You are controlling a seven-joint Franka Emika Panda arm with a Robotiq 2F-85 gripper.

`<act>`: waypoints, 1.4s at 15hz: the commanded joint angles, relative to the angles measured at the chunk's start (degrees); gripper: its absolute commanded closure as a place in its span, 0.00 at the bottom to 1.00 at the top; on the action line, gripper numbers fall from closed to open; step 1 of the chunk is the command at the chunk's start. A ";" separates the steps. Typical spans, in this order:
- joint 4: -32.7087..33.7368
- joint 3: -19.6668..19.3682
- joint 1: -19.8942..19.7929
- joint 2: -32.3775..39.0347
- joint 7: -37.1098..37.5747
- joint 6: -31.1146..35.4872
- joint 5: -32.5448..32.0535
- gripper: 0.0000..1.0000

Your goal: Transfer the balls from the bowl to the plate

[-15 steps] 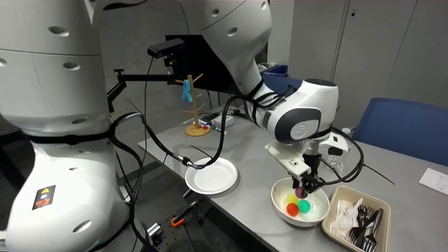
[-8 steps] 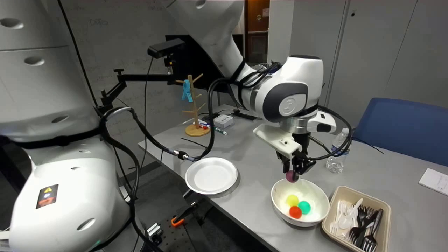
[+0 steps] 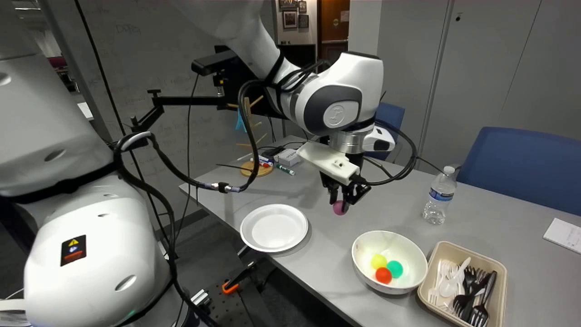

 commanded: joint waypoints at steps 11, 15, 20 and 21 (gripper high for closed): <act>-3.86 3.54 7.77 4.40 -13.51 -2.04 17.18 0.88; -3.92 5.51 8.12 6.80 -16.28 0.06 21.86 0.88; -4.37 7.83 8.08 10.53 -18.97 5.69 27.87 0.88; -4.32 8.40 8.02 11.56 -19.15 7.12 28.77 0.88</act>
